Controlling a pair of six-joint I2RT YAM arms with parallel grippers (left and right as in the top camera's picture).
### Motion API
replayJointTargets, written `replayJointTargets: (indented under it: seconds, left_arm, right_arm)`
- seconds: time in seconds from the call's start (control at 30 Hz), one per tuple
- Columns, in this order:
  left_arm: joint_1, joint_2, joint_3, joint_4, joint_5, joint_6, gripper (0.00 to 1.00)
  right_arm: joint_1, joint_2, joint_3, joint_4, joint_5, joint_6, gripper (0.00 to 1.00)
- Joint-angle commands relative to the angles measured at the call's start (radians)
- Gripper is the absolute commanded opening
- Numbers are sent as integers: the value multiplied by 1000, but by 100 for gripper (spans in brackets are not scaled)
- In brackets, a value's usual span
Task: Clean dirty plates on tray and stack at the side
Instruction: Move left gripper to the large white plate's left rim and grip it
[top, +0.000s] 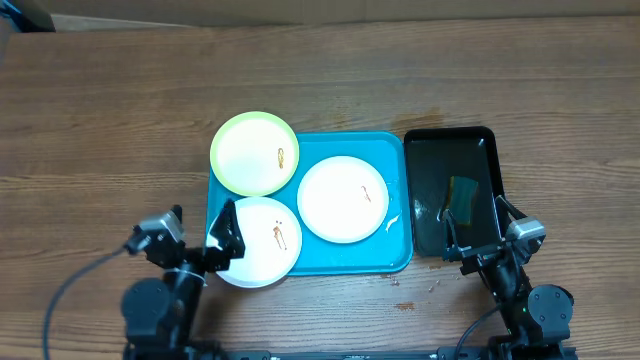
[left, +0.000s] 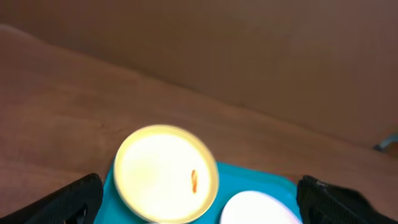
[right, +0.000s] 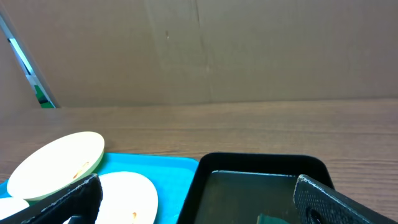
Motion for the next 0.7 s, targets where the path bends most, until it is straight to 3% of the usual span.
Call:
replayJointTargets:
  seconds: [0.0, 0.07, 0.13, 0.23, 0.33, 0.57, 0.67]
  left_arm:
    - [-6, 187, 197, -42, 134, 30, 100]
    - [-6, 315, 333, -138, 224, 51, 100]
    - [-7, 462, 508, -335, 290, 98, 100]
    - [-9, 657, 750, -673, 285, 165, 100]
    - [-9, 796, 896, -884, 291, 177, 100]
    - [-9, 988, 939, -928, 488, 131, 100]
    - [-19, 1036, 939, -932, 521, 150, 59]
  right_arm:
    - [-4, -11, -11, 6, -1, -1, 100]
    - [-4, -11, -11, 6, -1, -1, 100]
    - [-4, -11, -11, 6, -1, -1, 100]
    - [-4, -11, -11, 6, -1, -1, 100]
    - [-4, -11, -11, 6, -1, -1, 100]
    - [-4, -11, -10, 18, -6, 0, 100]
    - [-4, -11, -3, 22, -63, 12, 100]
